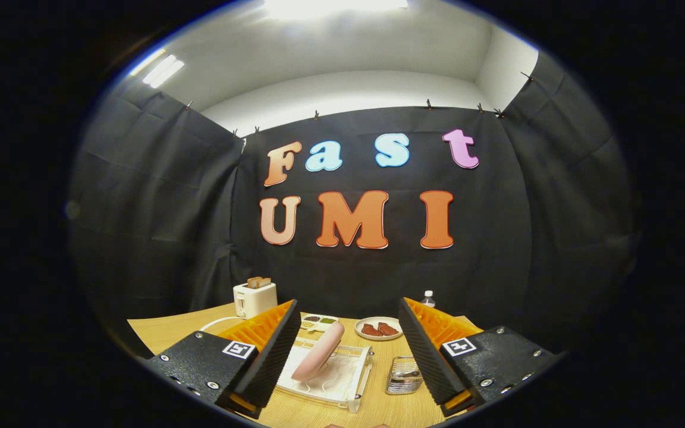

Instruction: Take the plate from the dish rack, then take the spoon from the basket and place it into the plate.

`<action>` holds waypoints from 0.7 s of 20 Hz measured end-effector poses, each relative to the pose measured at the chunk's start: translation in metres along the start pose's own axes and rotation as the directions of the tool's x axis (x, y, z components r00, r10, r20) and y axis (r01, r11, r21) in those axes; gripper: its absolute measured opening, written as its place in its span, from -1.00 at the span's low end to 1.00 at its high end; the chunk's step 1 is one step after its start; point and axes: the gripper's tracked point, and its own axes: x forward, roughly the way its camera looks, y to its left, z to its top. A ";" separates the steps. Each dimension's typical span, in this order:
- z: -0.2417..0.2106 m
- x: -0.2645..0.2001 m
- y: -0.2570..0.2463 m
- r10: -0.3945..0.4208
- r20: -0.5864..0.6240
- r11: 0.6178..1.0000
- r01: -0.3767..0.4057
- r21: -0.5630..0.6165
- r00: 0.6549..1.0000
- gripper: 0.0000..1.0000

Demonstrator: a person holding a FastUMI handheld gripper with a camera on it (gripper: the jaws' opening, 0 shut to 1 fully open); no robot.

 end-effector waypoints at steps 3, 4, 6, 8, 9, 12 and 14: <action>-0.005 0.012 0.005 0.004 -0.032 1.000 -0.004 -0.003 0.999 0.96; -0.009 0.016 0.006 0.005 -0.049 1.000 -0.005 0.002 0.999 0.96; -0.017 0.025 0.011 0.029 -0.084 0.999 -0.027 0.018 0.996 0.96; -0.021 0.032 0.024 0.072 -0.109 0.997 -0.070 0.021 0.991 0.97; -0.023 0.036 0.026 0.087 -0.122 0.996 -0.086 0.017 0.989 0.97; -0.032 0.050 0.040 0.127 -0.169 0.992 -0.127 0.013 0.977 0.97; -0.046 0.060 0.042 0.136 -0.230 0.991 -0.135 0.019 0.964 0.97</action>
